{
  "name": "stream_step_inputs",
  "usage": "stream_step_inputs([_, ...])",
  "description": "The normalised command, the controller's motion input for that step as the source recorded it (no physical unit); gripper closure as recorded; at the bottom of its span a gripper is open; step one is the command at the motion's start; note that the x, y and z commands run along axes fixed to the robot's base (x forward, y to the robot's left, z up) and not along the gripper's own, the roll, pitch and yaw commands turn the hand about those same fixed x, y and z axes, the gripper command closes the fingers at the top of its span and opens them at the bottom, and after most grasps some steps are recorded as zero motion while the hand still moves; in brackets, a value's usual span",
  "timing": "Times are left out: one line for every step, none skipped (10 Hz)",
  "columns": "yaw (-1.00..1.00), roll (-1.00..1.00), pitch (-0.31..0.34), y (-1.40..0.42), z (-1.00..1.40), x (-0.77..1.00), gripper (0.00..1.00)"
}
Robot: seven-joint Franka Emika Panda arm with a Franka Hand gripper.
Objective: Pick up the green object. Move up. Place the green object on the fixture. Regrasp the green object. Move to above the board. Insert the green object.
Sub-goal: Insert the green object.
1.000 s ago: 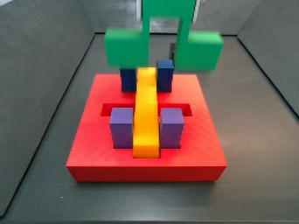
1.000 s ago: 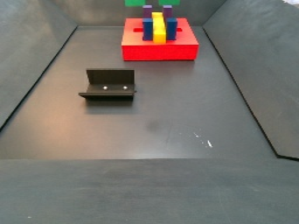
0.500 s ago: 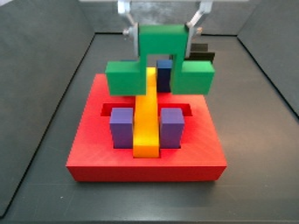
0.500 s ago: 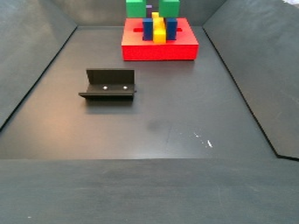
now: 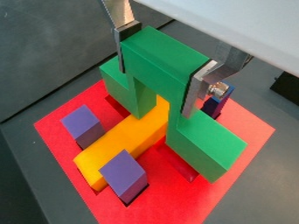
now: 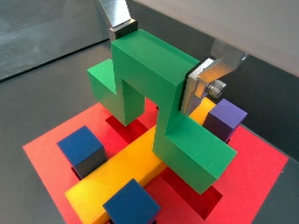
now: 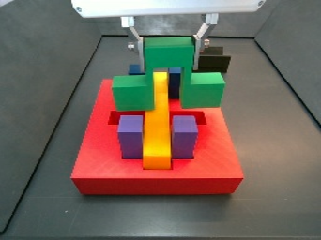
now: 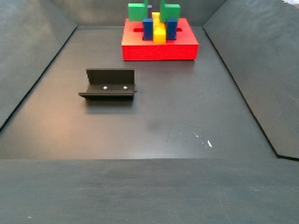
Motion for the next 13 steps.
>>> stream_step_inputs([0.04, 0.0, -0.139, 0.0, 0.0, -0.03, 1.0])
stream_step_inputs([0.0, 0.0, -0.154, 0.0, 0.05, -0.09, 1.0])
stream_step_inputs([0.0, 0.0, -0.196, 0.0, 0.05, -0.18, 1.0])
stream_step_inputs([0.0, -0.01, -0.216, 0.02, 0.0, -0.26, 1.0])
stream_step_inputs([0.0, 0.0, -0.239, 0.02, 0.0, -0.31, 1.0])
stream_step_inputs([0.0, 0.0, -0.216, 0.02, 0.0, -0.29, 1.0])
stream_step_inputs([0.0, 0.01, -0.169, -0.01, 0.0, 0.0, 1.0])
stream_step_inputs([0.07, 0.01, -0.156, -0.11, -0.11, 0.18, 1.0])
stream_step_inputs([0.04, 0.01, -0.136, -0.11, -0.09, 0.27, 1.0])
stream_step_inputs([0.03, 0.02, -0.124, -0.04, -0.13, 0.23, 1.0])
stream_step_inputs([0.05, 0.03, -0.096, 0.0, -0.13, 0.0, 1.0])
stream_step_inputs([0.01, 0.04, -0.057, 0.1, 0.0, -0.06, 1.0])
stream_step_inputs([0.0, 0.07, -0.01, 0.17, 0.17, -0.2, 1.0])
